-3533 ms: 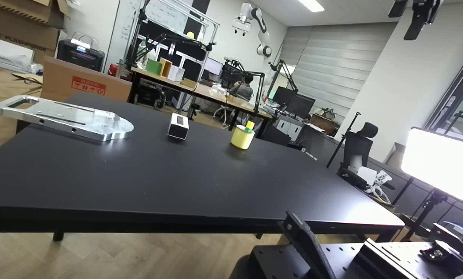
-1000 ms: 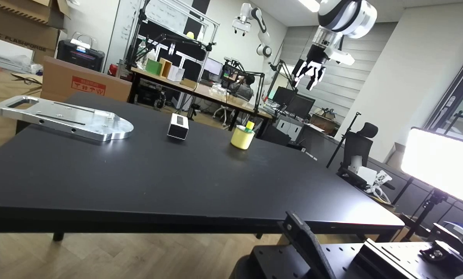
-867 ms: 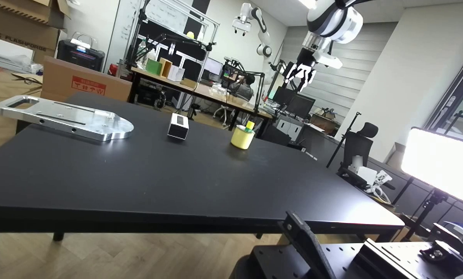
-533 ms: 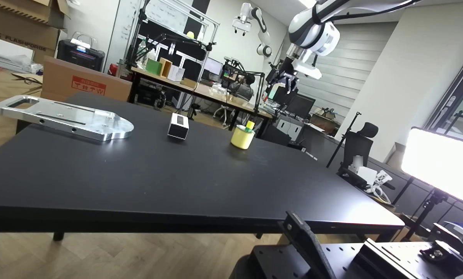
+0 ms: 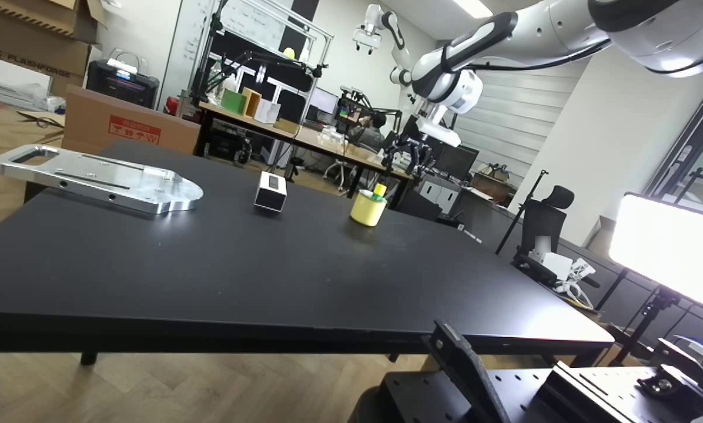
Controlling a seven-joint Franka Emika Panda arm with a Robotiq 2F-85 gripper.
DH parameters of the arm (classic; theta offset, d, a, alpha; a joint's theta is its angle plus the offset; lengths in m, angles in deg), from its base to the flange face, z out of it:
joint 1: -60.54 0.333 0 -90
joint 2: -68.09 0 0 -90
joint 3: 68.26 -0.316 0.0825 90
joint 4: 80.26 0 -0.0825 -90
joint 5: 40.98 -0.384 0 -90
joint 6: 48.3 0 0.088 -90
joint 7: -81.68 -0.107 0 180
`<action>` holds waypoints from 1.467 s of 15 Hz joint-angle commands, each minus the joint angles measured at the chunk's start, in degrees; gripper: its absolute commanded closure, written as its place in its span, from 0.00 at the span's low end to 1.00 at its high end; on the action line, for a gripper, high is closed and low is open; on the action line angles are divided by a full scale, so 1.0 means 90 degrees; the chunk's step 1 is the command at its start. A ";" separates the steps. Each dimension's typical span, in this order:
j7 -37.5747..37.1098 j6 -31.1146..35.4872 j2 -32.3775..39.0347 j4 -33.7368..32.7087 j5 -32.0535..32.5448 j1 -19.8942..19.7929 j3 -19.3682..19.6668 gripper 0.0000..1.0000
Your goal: Pick up the glue stick from the yellow cup and put it on the table
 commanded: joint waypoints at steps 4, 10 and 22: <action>-0.0143 -0.0743 0.1287 -0.1738 -0.0048 0.0036 -0.0171 0.00; -0.0155 -0.0831 0.1820 -0.2358 -0.0004 0.0078 -0.0146 0.49; 0.0220 -0.1996 0.0695 -0.2189 0.0173 0.0045 -0.0017 0.91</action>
